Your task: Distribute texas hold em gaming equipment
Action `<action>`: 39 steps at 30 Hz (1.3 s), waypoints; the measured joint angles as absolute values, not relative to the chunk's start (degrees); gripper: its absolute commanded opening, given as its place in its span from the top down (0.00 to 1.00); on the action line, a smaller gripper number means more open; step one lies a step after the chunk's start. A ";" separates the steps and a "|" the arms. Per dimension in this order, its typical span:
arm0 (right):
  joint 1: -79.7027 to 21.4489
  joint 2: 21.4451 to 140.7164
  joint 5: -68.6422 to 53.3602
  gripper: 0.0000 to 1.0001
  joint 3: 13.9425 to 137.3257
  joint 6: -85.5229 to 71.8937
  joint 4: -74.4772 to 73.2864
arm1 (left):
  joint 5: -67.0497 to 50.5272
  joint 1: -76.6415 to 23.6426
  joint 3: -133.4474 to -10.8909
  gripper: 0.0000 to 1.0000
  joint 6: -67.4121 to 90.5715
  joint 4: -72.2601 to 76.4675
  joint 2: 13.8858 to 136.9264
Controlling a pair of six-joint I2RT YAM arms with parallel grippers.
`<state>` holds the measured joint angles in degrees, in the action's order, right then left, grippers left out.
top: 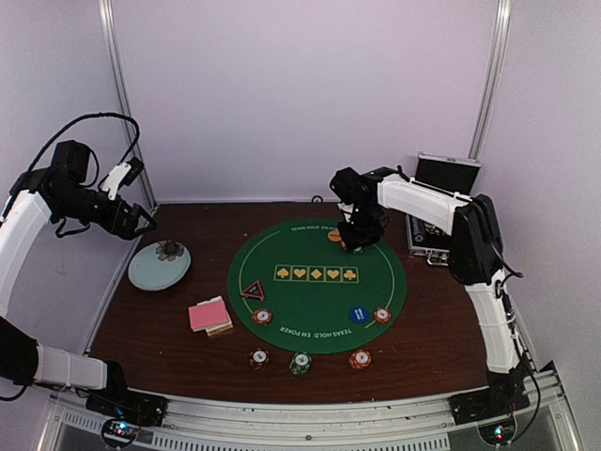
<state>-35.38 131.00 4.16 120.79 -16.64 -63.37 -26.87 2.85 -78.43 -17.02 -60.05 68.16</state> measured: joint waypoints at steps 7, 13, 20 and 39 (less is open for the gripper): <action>-30.52 142.50 4.56 0.93 130.32 -15.38 -63.31 | -26.87 2.85 -78.43 0.02 -17.04 -60.05 68.45; -28.36 144.24 4.51 0.83 132.18 -15.31 -63.46 | -26.85 2.85 -78.43 0.02 -17.06 -60.05 68.69; -27.66 144.33 4.03 0.43 132.94 -14.83 -63.42 | -26.85 2.85 -78.43 0.02 -17.06 -60.05 68.90; -36.77 125.36 2.87 0.27 116.01 -15.29 -60.07 | -26.89 2.85 -78.43 0.02 -17.52 -60.12 68.34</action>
